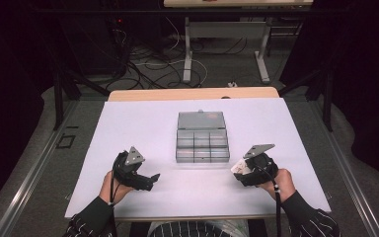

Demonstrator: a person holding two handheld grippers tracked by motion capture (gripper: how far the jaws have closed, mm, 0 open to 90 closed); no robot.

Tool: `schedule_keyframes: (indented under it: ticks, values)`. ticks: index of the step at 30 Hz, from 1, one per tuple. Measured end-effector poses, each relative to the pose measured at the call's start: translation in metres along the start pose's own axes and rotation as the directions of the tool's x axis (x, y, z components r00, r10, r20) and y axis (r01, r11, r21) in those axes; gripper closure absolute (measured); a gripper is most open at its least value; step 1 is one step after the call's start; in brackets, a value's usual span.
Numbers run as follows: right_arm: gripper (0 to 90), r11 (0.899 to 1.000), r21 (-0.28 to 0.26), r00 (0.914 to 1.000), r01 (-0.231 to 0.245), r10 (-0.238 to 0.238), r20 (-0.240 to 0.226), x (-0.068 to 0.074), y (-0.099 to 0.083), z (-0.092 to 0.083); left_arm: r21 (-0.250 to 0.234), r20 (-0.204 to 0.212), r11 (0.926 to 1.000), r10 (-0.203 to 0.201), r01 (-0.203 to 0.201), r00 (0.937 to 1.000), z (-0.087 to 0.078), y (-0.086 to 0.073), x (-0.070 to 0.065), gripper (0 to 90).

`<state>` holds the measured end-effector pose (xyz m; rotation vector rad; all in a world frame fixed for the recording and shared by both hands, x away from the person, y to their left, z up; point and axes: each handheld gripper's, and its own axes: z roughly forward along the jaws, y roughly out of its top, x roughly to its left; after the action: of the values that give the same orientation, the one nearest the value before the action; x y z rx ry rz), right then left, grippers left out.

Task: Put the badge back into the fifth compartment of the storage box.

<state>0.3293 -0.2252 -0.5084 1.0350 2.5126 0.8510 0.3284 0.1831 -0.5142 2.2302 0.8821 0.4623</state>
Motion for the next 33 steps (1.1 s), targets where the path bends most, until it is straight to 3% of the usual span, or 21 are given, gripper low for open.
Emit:
schedule_keyframes:
  ticks: [12, 31, 33]
  values:
    - [33.0, 0.999, -0.035, 0.9999, 0.0, 0.001, 0.01, -0.003, 0.006, -0.002, 0.013, 0.003, 0.9999, -0.002, 0.002, 1.0, -0.001, 0.0, 0.0, 0.1]
    - [33.0, 0.997, -0.075, 0.9998, 0.002, 0.0, 0.021, -0.008, 0.022, 0.001, -0.009, -0.003, 0.9998, -0.02, 0.02, 0.9998, 0.001, 0.0, -0.002, 0.1]
    - [33.0, 0.996, -0.089, 0.9995, 0.0, 0.003, 0.031, -0.008, 0.023, 0.002, 0.009, 0.007, 0.9999, -0.01, 0.01, 0.9999, 0.0, 0.001, 0.0, 0.1]
